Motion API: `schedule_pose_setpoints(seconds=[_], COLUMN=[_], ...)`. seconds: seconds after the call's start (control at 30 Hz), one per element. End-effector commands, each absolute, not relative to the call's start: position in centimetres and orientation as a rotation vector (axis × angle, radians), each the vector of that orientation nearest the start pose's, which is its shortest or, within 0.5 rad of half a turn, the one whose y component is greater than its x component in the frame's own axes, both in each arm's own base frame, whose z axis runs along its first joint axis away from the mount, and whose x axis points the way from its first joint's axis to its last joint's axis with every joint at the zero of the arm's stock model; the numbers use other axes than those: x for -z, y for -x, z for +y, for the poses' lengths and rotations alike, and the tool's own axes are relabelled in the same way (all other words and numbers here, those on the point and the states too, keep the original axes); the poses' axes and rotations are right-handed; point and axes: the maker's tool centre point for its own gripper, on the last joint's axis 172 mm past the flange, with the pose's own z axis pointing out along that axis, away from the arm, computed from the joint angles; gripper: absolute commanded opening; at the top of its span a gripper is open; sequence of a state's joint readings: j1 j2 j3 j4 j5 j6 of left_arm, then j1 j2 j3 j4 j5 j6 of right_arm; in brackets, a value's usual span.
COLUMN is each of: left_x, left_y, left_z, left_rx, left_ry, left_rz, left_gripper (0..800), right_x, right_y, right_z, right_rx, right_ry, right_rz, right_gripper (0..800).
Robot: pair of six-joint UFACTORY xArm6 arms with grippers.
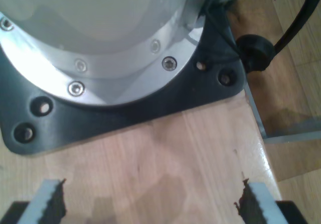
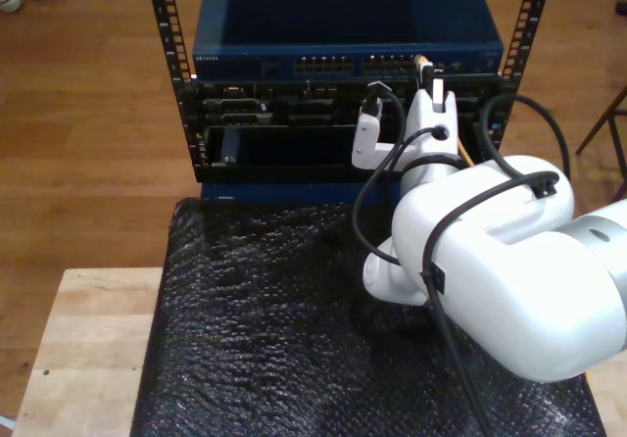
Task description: Grab the cable and plug it in
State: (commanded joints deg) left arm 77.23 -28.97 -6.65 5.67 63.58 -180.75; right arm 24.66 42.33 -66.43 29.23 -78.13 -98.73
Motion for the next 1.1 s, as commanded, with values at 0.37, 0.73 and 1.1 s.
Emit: schedule_pose_setpoints(seconds=[0.37, 0.73, 1.1], left_x=[-3.6, -3.6, -3.6], left_y=[-0.5, -0.5, -0.5], left_z=[11.4, 11.4, 11.4], left_rx=[0.440, 0.440, 0.440], left_ry=[2.138, 2.138, 2.138], left_rz=[2.827, 2.827, 2.827], left_gripper=[800, 800, 800], right_x=[-27.3, -27.5, -27.0], right_y=[-65.6, -66.3, -66.3], right_z=[15.3, 15.0, 14.8], right_rx=[-1.263, -1.269, -1.261], right_ry=[-1.153, -1.141, -1.144], right_rz=[1.019, 1.014, 1.021], right_gripper=[0, 0, 0])
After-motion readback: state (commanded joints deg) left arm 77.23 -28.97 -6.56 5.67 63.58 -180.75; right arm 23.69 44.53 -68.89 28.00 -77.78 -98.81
